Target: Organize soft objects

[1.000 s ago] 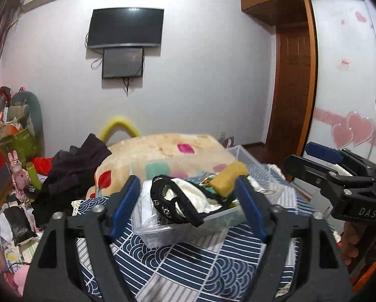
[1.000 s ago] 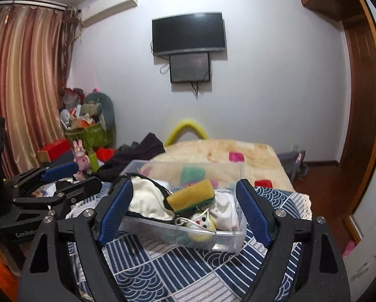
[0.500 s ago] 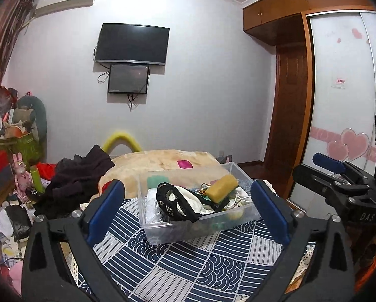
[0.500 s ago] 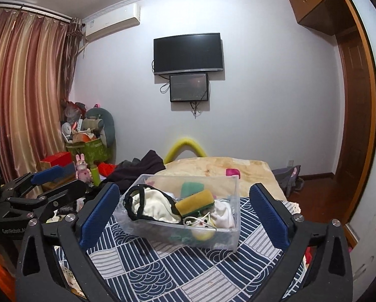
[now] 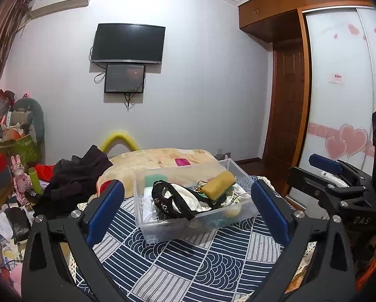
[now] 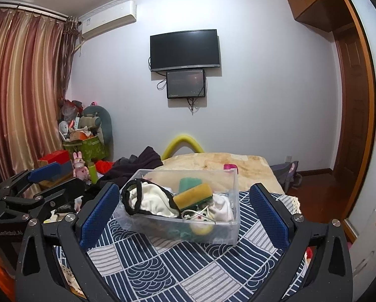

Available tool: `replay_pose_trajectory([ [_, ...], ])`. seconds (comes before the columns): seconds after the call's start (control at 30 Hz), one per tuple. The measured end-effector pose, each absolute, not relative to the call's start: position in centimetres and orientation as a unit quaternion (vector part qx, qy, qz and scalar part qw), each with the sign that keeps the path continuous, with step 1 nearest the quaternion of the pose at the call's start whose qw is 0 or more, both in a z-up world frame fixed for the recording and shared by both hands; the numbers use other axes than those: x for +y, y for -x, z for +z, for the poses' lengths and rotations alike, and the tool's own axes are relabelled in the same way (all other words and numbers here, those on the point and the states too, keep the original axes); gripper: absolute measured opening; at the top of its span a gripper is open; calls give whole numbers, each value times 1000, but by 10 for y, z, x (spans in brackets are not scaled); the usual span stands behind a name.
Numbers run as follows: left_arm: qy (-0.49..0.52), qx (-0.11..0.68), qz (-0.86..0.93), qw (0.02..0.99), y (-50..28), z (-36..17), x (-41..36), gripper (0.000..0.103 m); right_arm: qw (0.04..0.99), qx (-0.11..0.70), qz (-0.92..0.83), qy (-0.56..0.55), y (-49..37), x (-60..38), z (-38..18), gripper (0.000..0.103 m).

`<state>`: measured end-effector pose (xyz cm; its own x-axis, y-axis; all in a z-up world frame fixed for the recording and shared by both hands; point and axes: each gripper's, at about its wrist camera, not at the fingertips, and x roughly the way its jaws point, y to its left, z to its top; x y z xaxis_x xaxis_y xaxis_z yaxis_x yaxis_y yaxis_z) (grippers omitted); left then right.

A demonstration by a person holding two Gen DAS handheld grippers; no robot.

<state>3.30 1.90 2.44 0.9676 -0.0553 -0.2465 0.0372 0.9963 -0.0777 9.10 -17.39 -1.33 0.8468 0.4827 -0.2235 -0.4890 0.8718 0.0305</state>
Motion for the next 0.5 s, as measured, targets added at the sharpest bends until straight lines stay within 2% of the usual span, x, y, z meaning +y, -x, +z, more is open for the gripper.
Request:
replay_pose_trajectory([
  [0.5, 32, 130, -28, 991, -33, 21, 15, 102, 961, 112, 252, 9, -88, -176, -14, 103],
])
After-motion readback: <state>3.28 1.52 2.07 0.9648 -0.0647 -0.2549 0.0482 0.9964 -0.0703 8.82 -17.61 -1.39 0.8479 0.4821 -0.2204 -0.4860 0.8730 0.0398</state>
